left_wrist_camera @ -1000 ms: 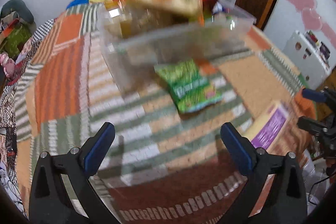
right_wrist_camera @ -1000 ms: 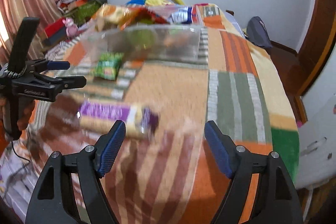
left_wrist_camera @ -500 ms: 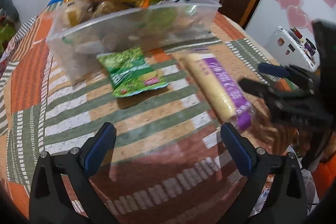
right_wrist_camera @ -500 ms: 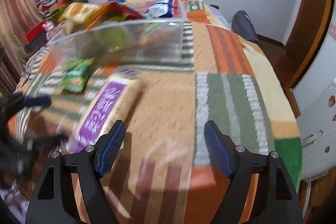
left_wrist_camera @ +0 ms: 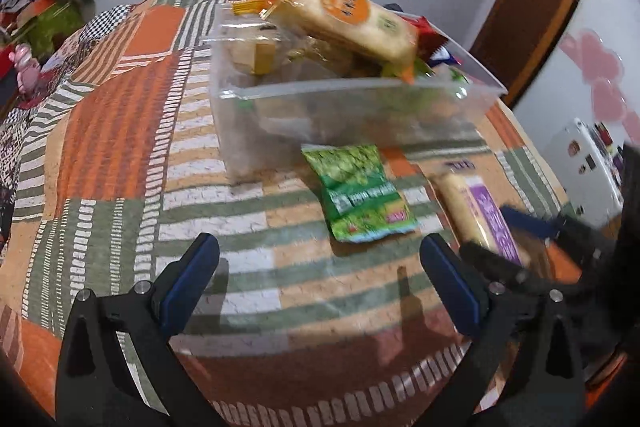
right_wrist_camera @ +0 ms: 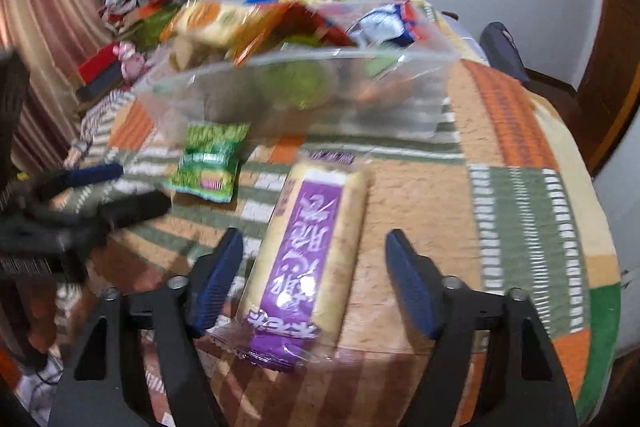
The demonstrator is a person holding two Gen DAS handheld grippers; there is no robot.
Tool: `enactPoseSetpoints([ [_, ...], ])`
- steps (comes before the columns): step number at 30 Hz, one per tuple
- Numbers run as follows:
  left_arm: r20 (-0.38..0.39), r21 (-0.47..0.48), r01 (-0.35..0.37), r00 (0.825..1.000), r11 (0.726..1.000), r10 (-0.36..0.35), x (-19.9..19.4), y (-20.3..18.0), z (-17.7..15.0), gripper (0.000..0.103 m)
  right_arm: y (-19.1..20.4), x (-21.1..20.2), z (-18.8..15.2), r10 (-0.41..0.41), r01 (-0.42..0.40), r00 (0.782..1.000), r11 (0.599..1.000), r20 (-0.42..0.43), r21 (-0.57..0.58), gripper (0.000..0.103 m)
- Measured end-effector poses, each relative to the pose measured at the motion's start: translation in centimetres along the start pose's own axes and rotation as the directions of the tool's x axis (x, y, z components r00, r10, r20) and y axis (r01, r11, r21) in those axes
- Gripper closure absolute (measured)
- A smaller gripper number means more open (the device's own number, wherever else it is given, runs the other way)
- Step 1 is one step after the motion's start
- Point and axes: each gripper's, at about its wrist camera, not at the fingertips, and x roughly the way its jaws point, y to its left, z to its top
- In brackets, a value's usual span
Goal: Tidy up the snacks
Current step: 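Grasp the green pea snack bag with the left tool while the right tool grasps the purple-label cake roll, then carry the pea snack bag and cake roll into the box and open both tools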
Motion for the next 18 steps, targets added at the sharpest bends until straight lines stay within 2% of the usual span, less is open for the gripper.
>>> enactPoseSetpoints([
  [2, 0.001, -0.008, 0.002, 1.000, 1.000, -0.002, 0.5, 0.0, 0.6, 0.003, -0.1, 0.4, -0.3, -0.005, 0.005, 1.000, 1.000, 0.001, -0.006, 0.053],
  [3, 0.001, -0.007, 0.002, 1.000, 1.000, -0.002, 0.9, -0.3, 1.0, 0.006, -0.1, 0.1, -0.3, -0.009, 0.009, 1.000, 1.000, 0.006, -0.008, 0.059],
  [7, -0.014, 0.003, -0.019, 1.000, 1.000, 0.019, 2.9, -1.0, 2.2, 0.019, -1.4, -0.7, -0.5, 0.013, -0.014, 1.000, 1.000, 0.017, 0.024, 0.061],
  [12, -0.027, 0.006, -0.031, 0.999, 0.999, 0.032, 5.0, -1.9, 2.9, 0.024, -2.4, -1.6, -1.1, 0.009, -0.010, 0.999, 0.999, 0.037, 0.043, 0.061],
  [14, -0.023, 0.029, -0.042, 0.999, 0.999, 0.043, 5.5, -2.5, 3.2, 0.030, -2.7, -1.8, -1.2, 0.009, -0.011, 0.999, 0.999, 0.042, 0.053, 0.060],
  [16, -0.023, 0.069, -0.058, 0.998, 0.996, 0.059, 5.9, -3.3, 3.4, 0.049, -2.9, -1.9, -1.1, 0.011, -0.014, 0.999, 0.998, 0.049, 0.061, 0.060],
  [18, -0.018, 0.102, -0.074, 0.997, 0.992, 0.076, 6.0, -3.9, 3.4, 0.060, -3.0, -2.1, -1.0, 0.010, -0.013, 0.998, 0.998, 0.056, 0.067, 0.060],
])
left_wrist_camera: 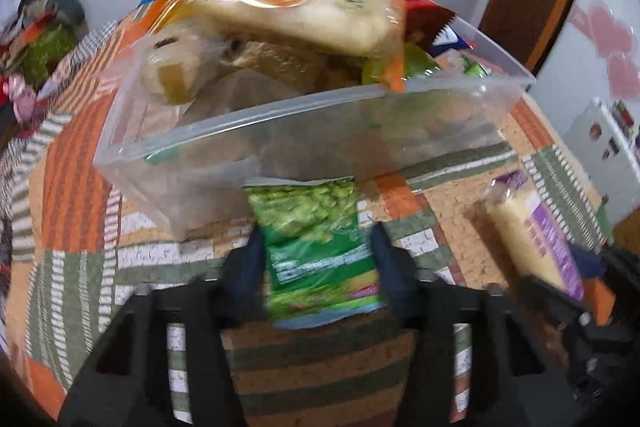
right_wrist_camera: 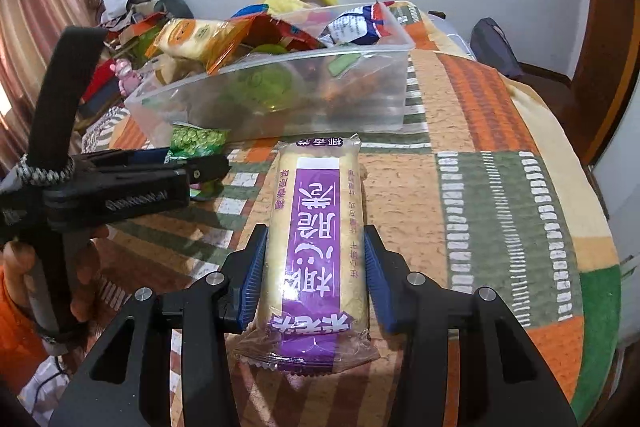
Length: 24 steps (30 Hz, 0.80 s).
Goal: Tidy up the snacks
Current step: 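Carry the pea snack bag and cake roll into the box and open both tools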
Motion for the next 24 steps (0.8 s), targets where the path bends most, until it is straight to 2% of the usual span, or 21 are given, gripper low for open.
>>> enactPoseSetpoints([
  [6, 0.002, 0.004, 0.050, 0.999, 0.999, -0.050, -1.1, 0.4, -0.3, 0.063, -0.2, -0.9, 1.0, -0.001, 0.001, 0.999, 1.000, 0.039, 0.011, 0.060],
  [12, 0.042, -0.008, 0.091, 0.995, 0.996, -0.091, -4.3, 1.0, -0.3, 0.063, -0.6, -2.7, 2.7, -0.002, 0.001, 0.994, 1.000, 0.105, 0.012, 0.060],
  [19, 0.152, -0.007, 0.124, 0.981, 0.992, -0.121, -9.3, 0.9, 1.7, 0.063, -0.5, -3.2, 5.5, 0.017, -0.017, 0.986, 1.000, 0.168, -0.002, 0.061],
  [24, 0.216, 0.007, 0.121, 0.969, 0.993, -0.120, -11.4, 0.5, 3.7, 0.063, -0.1, -3.3, 7.5, 0.023, -0.021, 0.977, 1.000, 0.211, -0.016, 0.061],
])
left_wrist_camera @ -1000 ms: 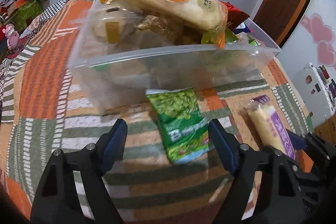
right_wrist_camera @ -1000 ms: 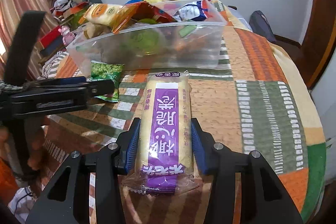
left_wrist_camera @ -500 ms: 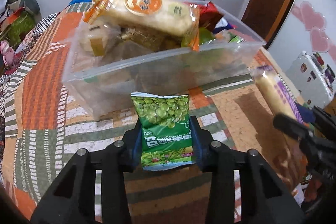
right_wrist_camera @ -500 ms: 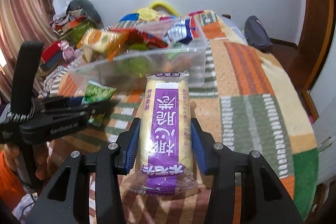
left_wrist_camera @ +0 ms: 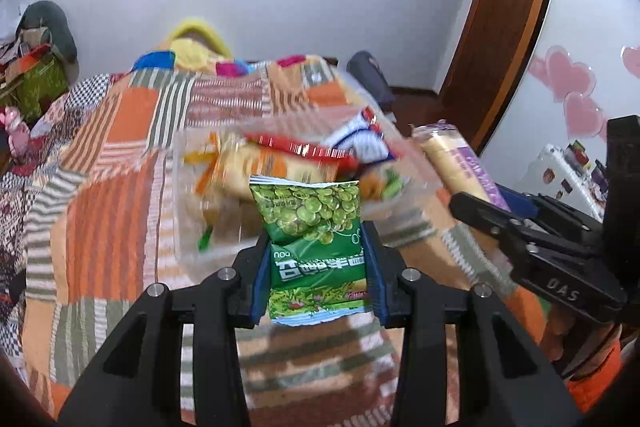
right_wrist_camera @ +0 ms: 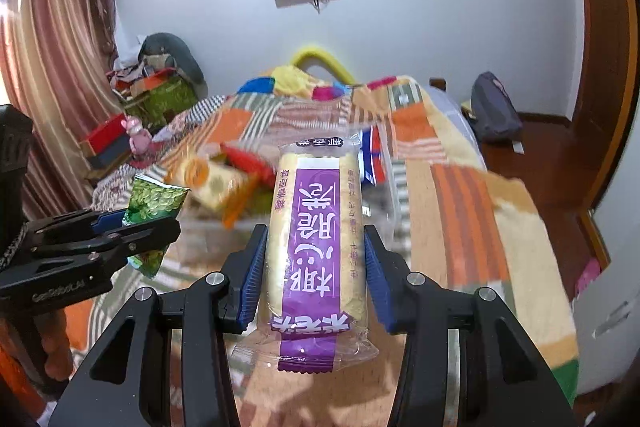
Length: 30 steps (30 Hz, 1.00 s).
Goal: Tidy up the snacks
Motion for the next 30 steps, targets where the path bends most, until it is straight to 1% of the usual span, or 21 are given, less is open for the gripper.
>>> enactPoseSetpoints([
  [3, 0.021, 0.002, 0.004, 1.000, 1.000, -0.004, 0.0, -0.5, 1.6, 0.063, 0.1, 0.2, 1.1, 0.002, -0.001, 1.000, 1.000, 0.024, -0.006, 0.061],
  [8, 0.037, 0.008, -0.010, 0.999, 1.000, 0.009, 1.4, -0.3, 3.9, 0.063, 0.2, 1.5, 2.8, -0.009, 0.009, 0.999, 1.000, 0.041, -0.012, 0.061],
  [12, 0.030, 0.004, -0.023, 0.999, 1.000, 0.023, 2.9, -0.1, 5.0, 0.063, 0.0, 3.4, 3.6, -0.004, 0.004, 1.000, 1.000, 0.019, -0.007, 0.060],
  [15, 0.012, -0.009, -0.037, 0.999, 0.999, 0.037, 4.4, 0.6, 5.7, 0.063, -0.2, 5.3, 3.7, -0.012, 0.012, 1.000, 1.000, -0.018, -0.008, 0.061],
  [17, 0.011, -0.016, -0.052, 0.999, 0.999, 0.052, 5.1, 1.0, 5.9, 0.063, -0.3, 6.1, 3.8, -0.003, 0.003, 0.999, 1.000, -0.041, -0.001, 0.061],
  [21, -0.023, -0.041, -0.060, 0.998, 0.997, 0.059, 7.1, 1.9, 6.3, 0.063, -0.3, 7.5, 3.2, -0.008, 0.008, 0.997, 1.000, -0.079, 0.000, 0.060],
  [24, -0.036, -0.049, -0.073, 0.997, 0.996, 0.071, 8.1, 2.4, 6.3, 0.062, -0.2, 7.6, 2.9, -0.010, 0.009, 0.996, 1.000, -0.092, -0.012, 0.060],
  [26, -0.040, -0.058, -0.076, 0.996, 0.995, 0.074, 8.3, 2.5, 6.2, 0.062, -0.2, 7.5, 2.9, -0.021, 0.019, 0.995, 1.000, -0.093, -0.022, 0.060],
  [30, -0.034, -0.039, -0.072, 0.997, 0.997, 0.071, 7.7, 2.2, 5.8, 0.056, -0.4, 6.6, 3.2, -0.035, 0.032, 0.996, 0.999, -0.081, -0.032, 0.059],
])
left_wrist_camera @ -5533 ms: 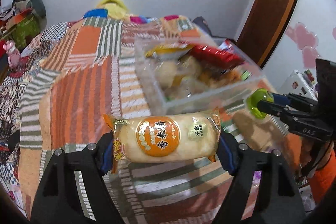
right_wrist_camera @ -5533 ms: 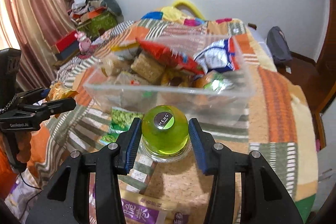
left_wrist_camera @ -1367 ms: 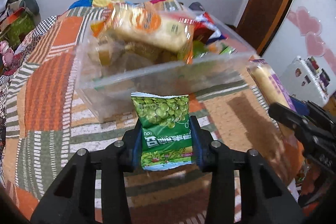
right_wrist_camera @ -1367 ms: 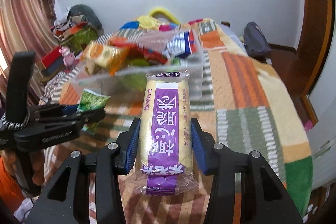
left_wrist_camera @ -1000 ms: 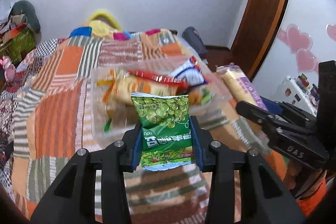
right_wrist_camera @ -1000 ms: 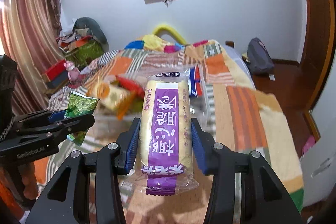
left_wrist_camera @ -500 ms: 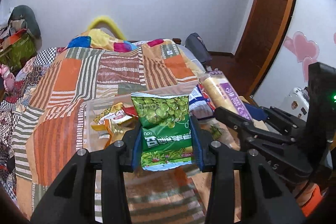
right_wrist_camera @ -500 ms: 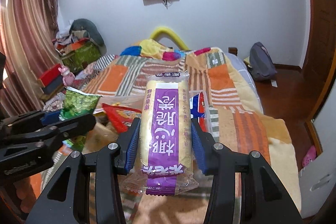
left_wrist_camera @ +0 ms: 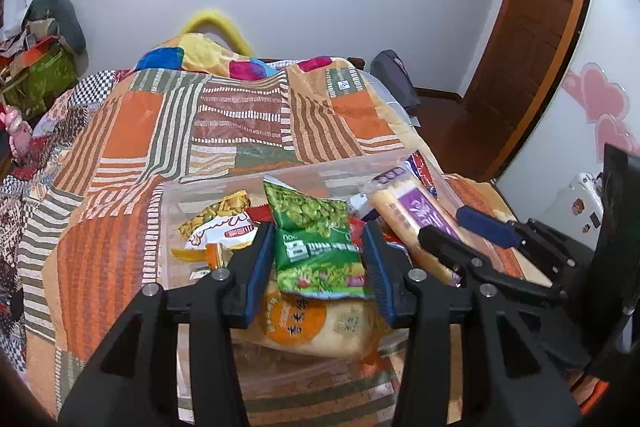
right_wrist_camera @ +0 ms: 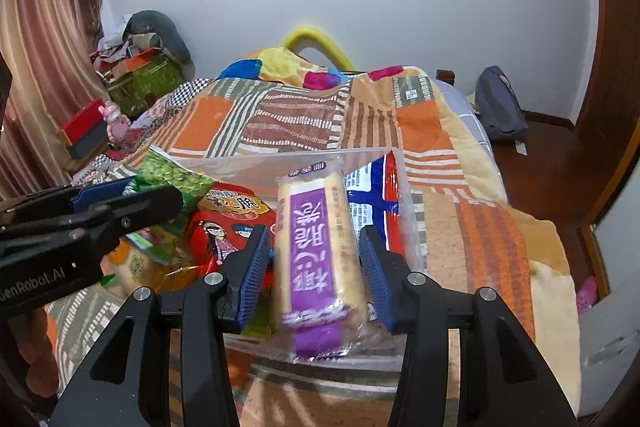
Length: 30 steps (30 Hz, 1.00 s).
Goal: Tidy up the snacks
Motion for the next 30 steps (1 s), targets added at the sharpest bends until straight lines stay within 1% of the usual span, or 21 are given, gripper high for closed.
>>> enactPoseSetpoints([
  [4, 0.041, 0.032, 0.002, 0.999, 1.000, -0.003, -2.2, -0.5, -0.3, 0.055, 0.2, -2.1, 0.5, -0.004, 0.004, 0.999, 1.000, 0.040, -0.013, 0.059],
  [7, 0.099, 0.043, 0.008, 0.995, 0.999, -0.012, -5.3, -0.7, -0.3, 0.055, 0.6, -4.8, 0.9, 0.009, -0.007, 0.996, 1.000, 0.089, -0.024, 0.059],
  [9, 0.150, 0.052, 0.008, 0.989, 0.999, -0.015, -7.9, -0.8, -0.3, 0.055, 1.1, -7.4, 1.2, 0.023, -0.018, 0.991, 0.999, 0.132, -0.035, 0.059],
  [10, 0.187, 0.054, 0.007, 0.982, 0.999, -0.017, -9.7, -0.9, -0.3, 0.055, 1.3, -8.3, 1.4, 0.027, -0.022, 0.988, 0.999, 0.151, -0.039, 0.059],
  [13, 0.262, 0.055, 0.012, 0.965, 0.998, -0.026, -13.7, -1.0, -0.2, 0.055, 2.3, -12.0, 1.9, 0.053, -0.043, 0.973, 0.998, 0.224, -0.050, 0.056],
  [15, 0.326, 0.060, 0.002, 0.945, 0.998, -0.021, -17.0, -1.2, -0.6, 0.051, 3.0, -14.5, 1.9, 0.061, -0.047, 0.960, 0.997, 0.273, -0.060, 0.055],
  [16, 0.344, 0.061, -0.005, 0.939, 0.998, -0.016, -17.9, -1.3, -0.7, 0.048, 3.4, -15.9, 1.9, 0.063, -0.045, 0.952, 0.997, 0.301, -0.065, 0.054],
  [17, 0.373, 0.064, -0.018, 0.928, 0.998, -0.008, -19.4, -1.5, -1.1, 0.047, 3.8, -17.0, 1.8, 0.063, -0.044, 0.944, 0.997, 0.323, -0.066, 0.053],
  [18, 0.397, 0.067, -0.028, 0.918, 0.997, -0.001, -20.8, -1.6, -1.5, 0.046, 4.1, -18.5, 1.7, 0.067, -0.047, 0.934, 0.997, 0.351, -0.064, 0.051],
  [20, 0.424, 0.069, -0.039, 0.905, 0.997, 0.006, -22.7, -1.9, -2.1, 0.043, 4.5, -20.0, 1.4, 0.074, -0.056, 0.922, 0.997, 0.379, -0.060, 0.047],
  [21, 0.439, 0.071, -0.040, 0.899, 0.997, 0.005, -23.7, -2.0, -2.6, 0.038, 4.8, -20.8, 1.1, 0.077, -0.059, 0.917, 0.997, 0.391, -0.059, 0.044],
  [22, 0.446, 0.071, -0.040, 0.895, 0.997, 0.004, -24.2, -2.1, -2.8, 0.033, 5.1, -21.4, 0.8, 0.074, -0.056, 0.913, 0.997, 0.402, -0.057, 0.038],
  [23, 0.461, 0.074, -0.039, 0.887, 0.996, 0.001, -25.1, -2.2, -3.3, 0.032, 5.4, -22.0, 0.5, 0.068, -0.050, 0.909, 0.997, 0.411, -0.055, 0.035],
  [24, 0.475, 0.078, -0.042, 0.880, 0.996, 0.000, -25.9, -2.4, -3.8, 0.029, 5.7, -22.4, 0.2, 0.063, -0.045, 0.906, 0.998, 0.419, -0.053, 0.028],
  [26, 0.489, 0.082, -0.045, 0.872, 0.996, -0.001, -26.9, -2.5, -4.5, 0.021, 6.1, -23.0, -0.5, 0.050, -0.033, 0.898, 0.998, 0.436, -0.047, 0.022],
  [28, 0.504, 0.083, -0.048, 0.864, 0.995, 0.000, -27.7, -2.7, -5.2, 0.008, 6.5, -23.4, -1.0, 0.027, -0.010, 0.894, 0.999, 0.448, -0.040, 0.014],
  [29, 0.513, 0.083, -0.056, 0.858, 0.995, 0.006, -28.1, -2.8, -5.6, 0.006, 6.6, -23.5, -1.2, 0.016, 0.001, 0.891, 0.999, 0.454, -0.037, 0.012],
  [30, 0.519, 0.084, -0.061, 0.855, 0.995, 0.009, -28.4, -2.8, -5.9, 0.004, 6.8, -23.7, -1.4, 0.005, 0.014, 0.888, 0.999, 0.460, -0.037, 0.006],
])
